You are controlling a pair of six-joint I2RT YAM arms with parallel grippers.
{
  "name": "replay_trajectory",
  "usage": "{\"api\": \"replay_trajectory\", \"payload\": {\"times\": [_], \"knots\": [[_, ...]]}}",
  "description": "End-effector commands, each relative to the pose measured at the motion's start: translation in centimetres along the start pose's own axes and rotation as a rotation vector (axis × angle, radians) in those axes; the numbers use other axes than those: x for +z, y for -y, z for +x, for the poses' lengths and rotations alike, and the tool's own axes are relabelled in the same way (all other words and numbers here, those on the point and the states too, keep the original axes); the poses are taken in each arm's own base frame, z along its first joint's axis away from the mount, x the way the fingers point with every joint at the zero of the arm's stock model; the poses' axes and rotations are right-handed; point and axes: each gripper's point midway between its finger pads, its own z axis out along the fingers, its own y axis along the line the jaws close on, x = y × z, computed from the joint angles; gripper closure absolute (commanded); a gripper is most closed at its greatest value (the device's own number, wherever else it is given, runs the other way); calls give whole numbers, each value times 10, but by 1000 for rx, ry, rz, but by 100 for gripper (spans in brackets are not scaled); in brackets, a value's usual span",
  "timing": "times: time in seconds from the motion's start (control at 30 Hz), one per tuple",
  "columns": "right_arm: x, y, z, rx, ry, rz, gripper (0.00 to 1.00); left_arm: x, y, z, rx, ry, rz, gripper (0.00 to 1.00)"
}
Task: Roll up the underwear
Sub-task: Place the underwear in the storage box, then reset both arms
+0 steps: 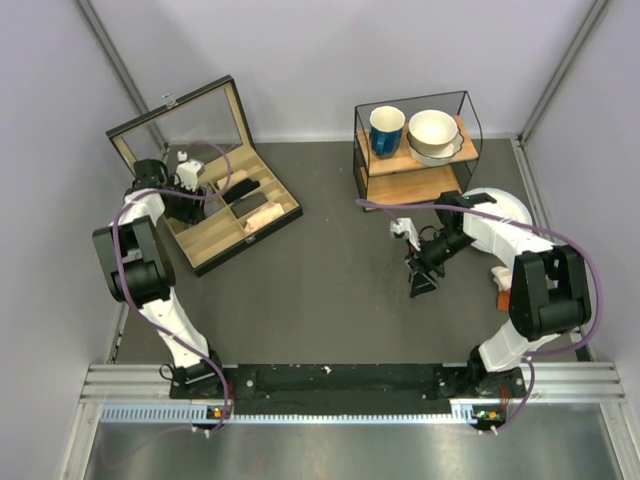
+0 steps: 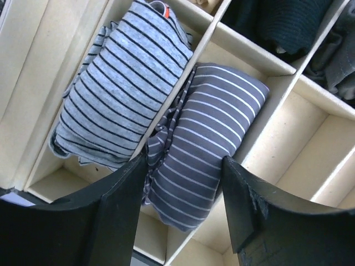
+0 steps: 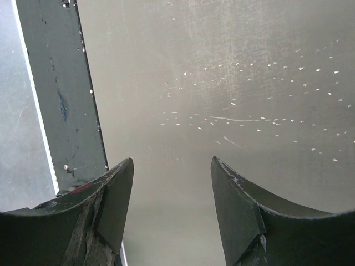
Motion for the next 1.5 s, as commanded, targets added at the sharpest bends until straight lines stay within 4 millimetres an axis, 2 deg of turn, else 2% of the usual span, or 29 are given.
{"api": "replay_trajectory", "payload": {"times": [0.0, 0.23, 0.4, 0.53, 0.73, 0.77, 0.83, 0.9, 1.0, 1.07, 1.1, 1.13, 1.2, 1.23, 1.27, 1.3, 1.33, 1.37, 1.4, 1.43, 1.47], "knots": [[-5, -7, -4, -36, 26, 7, 41, -33, -12, -35, -65, 69, -66, 37], [-6, -8, -5, -44, 29, 7, 41, -51, -8, -54, -85, 132, -71, 38], [-6, -9, -4, -42, 29, 6, 41, -58, -1, -62, -95, 162, -51, 53], [-6, -8, -4, -43, 28, 5, 41, -47, 2, -48, -116, 122, -35, 65], [-6, -8, -3, -36, 23, 5, 41, -20, -8, 8, -196, -73, -80, 75], [-6, -8, -2, -35, 20, 6, 41, -13, -5, 20, -224, -114, -67, 76], [-6, -8, -2, -34, 19, 7, 41, -10, -6, 27, -244, -133, -63, 76], [-6, -8, -2, -33, 19, 10, 41, -9, -4, 27, -256, -133, -56, 77], [-6, -9, -2, -32, 17, 11, 41, -23, -8, 1, -264, -61, -62, 76], [-8, -8, -3, -32, 17, 19, 41, -42, -8, -27, -265, 22, -67, 73], [-9, -8, -3, -33, 18, 24, 41, -51, -9, -39, -265, 60, -71, 69], [-10, -8, -4, -34, 19, 29, 41, -69, -9, -61, -246, 130, -84, 66], [-13, -7, -7, -41, 21, 46, 41, -86, 3, -84, -267, 217, -41, 58], [-17, -8, -11, -49, 31, 68, 41, -106, 8, -102, -251, 284, -42, 57], [-22, -6, -15, -57, 36, 89, 41, -114, 16, -110, -268, 322, -20, 55], [-26, -6, -19, -64, 45, 112, 41, -115, 36, -113, -263, 356, 52, 53], [-33, -3, -24, -59, 62, 145, 41, -137, 49, -127, -233, 420, 58, 48], [-47, -1, -33, -77, 91, 203, 41, -145, 59, -135, -229, 460, 79, 45], [-56, 1, -38, -83, 112, 241, 41, -142, 83, -131, -220, 458, 131, 43], [-65, 1, -44, -62, 137, 277, 41, -163, 100, -138, -185, 506, 136, 31], [-86, 4, -60, -97, 187, 358, 41, -170, 112, -140, -170, 530, 144, 1]]}}
